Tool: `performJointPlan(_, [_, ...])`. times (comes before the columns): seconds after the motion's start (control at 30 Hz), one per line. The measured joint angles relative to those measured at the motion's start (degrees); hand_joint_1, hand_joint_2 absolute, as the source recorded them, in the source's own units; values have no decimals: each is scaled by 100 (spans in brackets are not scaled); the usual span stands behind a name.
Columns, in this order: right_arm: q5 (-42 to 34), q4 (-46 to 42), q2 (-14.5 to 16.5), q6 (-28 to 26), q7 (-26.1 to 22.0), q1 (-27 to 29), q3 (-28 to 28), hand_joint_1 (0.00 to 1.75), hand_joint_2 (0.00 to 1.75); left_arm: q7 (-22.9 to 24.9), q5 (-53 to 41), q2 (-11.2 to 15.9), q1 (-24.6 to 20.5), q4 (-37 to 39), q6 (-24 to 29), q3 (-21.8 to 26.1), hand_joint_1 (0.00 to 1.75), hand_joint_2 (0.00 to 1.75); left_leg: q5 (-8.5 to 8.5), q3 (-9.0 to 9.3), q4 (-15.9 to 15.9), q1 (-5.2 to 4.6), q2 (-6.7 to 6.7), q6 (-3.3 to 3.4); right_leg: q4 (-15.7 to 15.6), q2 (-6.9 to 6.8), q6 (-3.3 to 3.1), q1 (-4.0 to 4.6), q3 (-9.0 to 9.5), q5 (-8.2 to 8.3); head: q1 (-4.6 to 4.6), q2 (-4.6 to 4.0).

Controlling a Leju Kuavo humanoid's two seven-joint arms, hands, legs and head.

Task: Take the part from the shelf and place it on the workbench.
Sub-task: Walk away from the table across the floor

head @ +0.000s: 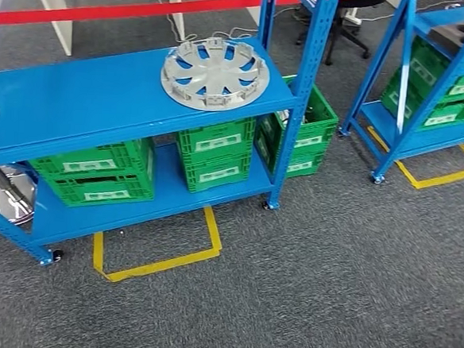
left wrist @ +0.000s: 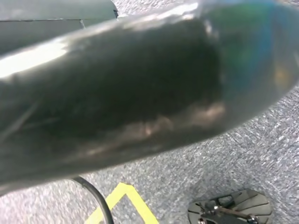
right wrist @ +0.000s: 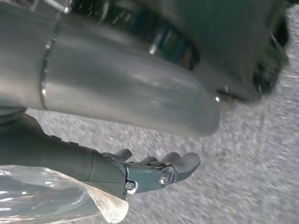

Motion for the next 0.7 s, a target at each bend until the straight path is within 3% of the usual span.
performJointPlan(0.03, [1, 4, -1, 1, 0, -1, -1, 0, 0, -1, 1, -1, -1, 1, -1, 4, 0, 0, 3, -25, 10, 7, -70, -35, -115, 99, -9, -4, 60, 4, -1, 0])
performJointPlan(0.1, [1, 7, 2, 1, 1, -7, -3, 0, 0, -2, 1, 6, 15, 1, -1, 10, 0, 0, 26, -65, 6, 29, -192, -103, -145, 10, -56, 4, 102, 4, -2, 1])
performJointPlan(0.13, [1, 6, 3, 1, 1, -9, -4, 0, 0, -2, 2, 9, 29, 2, -1, 13, 0, 0, 12, -82, 32, 25, -150, -134, -160, -61, -90, -1, 114, 14, -9, 1])
performJointPlan(0.2, [1, 6, 9, 1, -6, -10, -5, 0, 0, -2, 2, 13, 29, 2, -1, 16, 0, 0, -155, -220, 333, 10, 152, -193, -193, -238, -160, -15, 154, 23, -60, 0])
performJointPlan(0.23, [1, 6, 8, 1, -8, -5, -5, 0, 0, -2, 2, 7, 19, 2, -1, 16, 0, 0, -304, -365, 643, 8, 350, -220, -196, -333, -186, -1, 172, 12, -87, 1])
performJointPlan(0.27, [1, 7, 7, 2, -9, 4, -4, 0, 0, -2, 1, 4, 5, 2, -1, 16, 0, 0, -458, -545, 1013, 17, 467, -241, -196, -437, -209, 10, 184, -3, -105, 1])
performJointPlan(0.33, [1, 7, 1, 2, -7, 20, -5, 0, 0, -3, 1, 1, 0, 2, -1, 17, 0, 0, -583, -799, 1512, 35, 539, -262, -196, -629, -233, 26, 205, -33, -107, 1])
performJointPlan(0.37, [2, 7, -2, 2, -7, 19, -6, 0, 0, -3, 1, -1, 9, 2, -1, 18, 0, 0, -499, -797, 1497, 38, 553, -260, -196, -708, -235, 31, 219, -49, -107, 1])
performJointPlan(0.4, [5, 7, -3, 3, -9, 12, -7, 0, 0, -2, 1, 0, 18, 2, -1, 19, 0, 0, -327, -689, 1272, 37, 581, -245, -196, -778, -231, 34, 240, -67, -108, 1])
performJointPlan(0.47, [12, 7, -1, 5, -13, 4, -5, 0, 0, 6, 2, 1, 17, 2, -1, 21, 0, 0, 11, -337, 565, -8, 802, -181, -197, -905, -197, 49, 277, -112, -107, 1])
performJointPlan(0.53, [16, 7, 1, 7, -15, 1, -5, 0, 0, 19, 1, 1, -14, 2, -1, 22, 0, 0, 87, -121, 124, -68, 1006, -111, -199, -1032, -138, 76, 290, -164, -105, 1])
performJointPlan(0.6, [17, 6, 1, 7, -15, -22, -5, 0, 0, 44, -3, -1, -14, 2, -2, 23, 0, 0, 45, -100, 46, -86, 955, -64, -228, -1163, -86, 96, 347, -197, -102, 1])
performJointPlan(0.63, [18, 5, 1, 7, -14, -39, -4, 0, 0, 63, -13, -5, 4, 2, -3, 23, 0, 0, 56, -90, 17, -74, 894, -39, -229, -1139, -61, 94, 382, -222, -92, 0])
performJointPlan(0.7, [18, 4, 2, 8, -12, -58, -4, 0, 0, 97, -34, -9, 18, 2, -3, 28, 0, 0, 90, -66, -40, -35, 771, 23, 6, -862, -14, 80, 318, -403, -67, -1])
